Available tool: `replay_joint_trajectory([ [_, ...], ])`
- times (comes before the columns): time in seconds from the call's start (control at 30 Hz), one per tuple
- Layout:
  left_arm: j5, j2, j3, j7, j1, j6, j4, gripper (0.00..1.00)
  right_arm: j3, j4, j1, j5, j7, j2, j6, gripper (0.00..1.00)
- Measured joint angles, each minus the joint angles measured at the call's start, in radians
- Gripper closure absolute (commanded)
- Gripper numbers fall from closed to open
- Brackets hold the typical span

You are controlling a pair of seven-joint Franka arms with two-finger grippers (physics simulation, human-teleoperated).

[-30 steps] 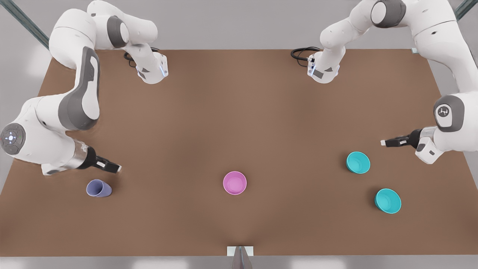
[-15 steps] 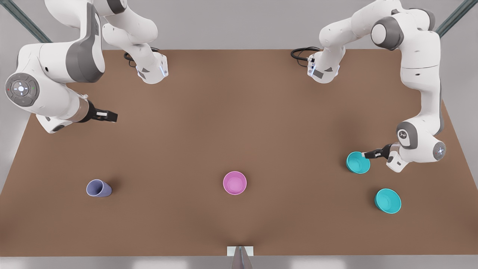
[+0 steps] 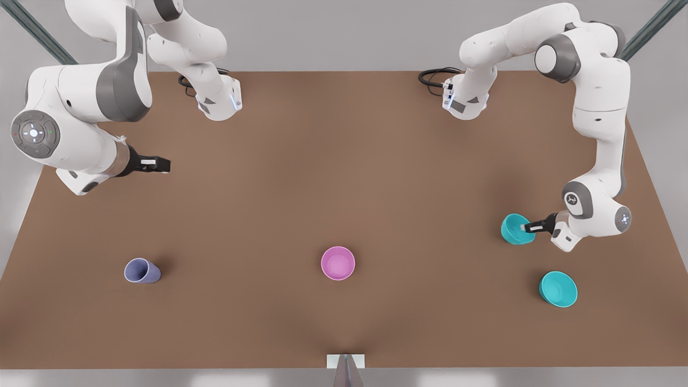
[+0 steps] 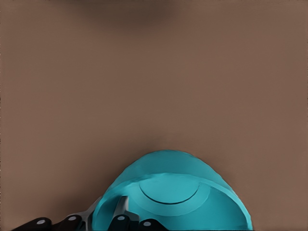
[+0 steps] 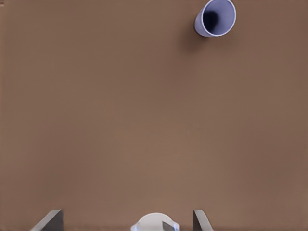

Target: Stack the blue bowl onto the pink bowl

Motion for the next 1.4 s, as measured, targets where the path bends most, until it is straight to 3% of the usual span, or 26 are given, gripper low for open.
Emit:
replay_joint_trajectory([
  [0.17,-0.033,-0.063,0.006,0.000,-0.050,-0.038,0.001,0.79,-0.004,-0.001,0.000,0.001,-0.018,0.003,-0.002,0.00],
  [0.33,-0.072,-0.175,-0.034,-0.077,-0.365,-0.120,0.079,0.79,-0.006,-0.003,0.000,0.002,-0.032,0.003,-0.003,0.00],
  [0.47,-0.059,-0.012,-0.066,-0.217,-0.676,-0.159,0.388,0.79,-0.011,-0.019,0.003,0.005,-0.041,-0.012,-0.003,0.00],
  [0.6,-0.052,0.242,-0.042,-0.363,-0.823,-0.178,0.738,0.79,-0.012,-0.054,0.007,0.007,-0.048,-0.047,0.005,0.00],
  [0.83,-0.052,0.386,-0.031,-0.565,-0.870,-0.095,0.850,0.79,-0.014,-0.094,0.009,0.007,-0.056,-0.061,0.027,0.00],
  [1.4,-0.064,0.450,-0.036,-0.836,-0.874,0.025,0.888,0.79,-0.014,-0.094,0.018,0.007,-0.063,-0.052,0.030,0.00],
])
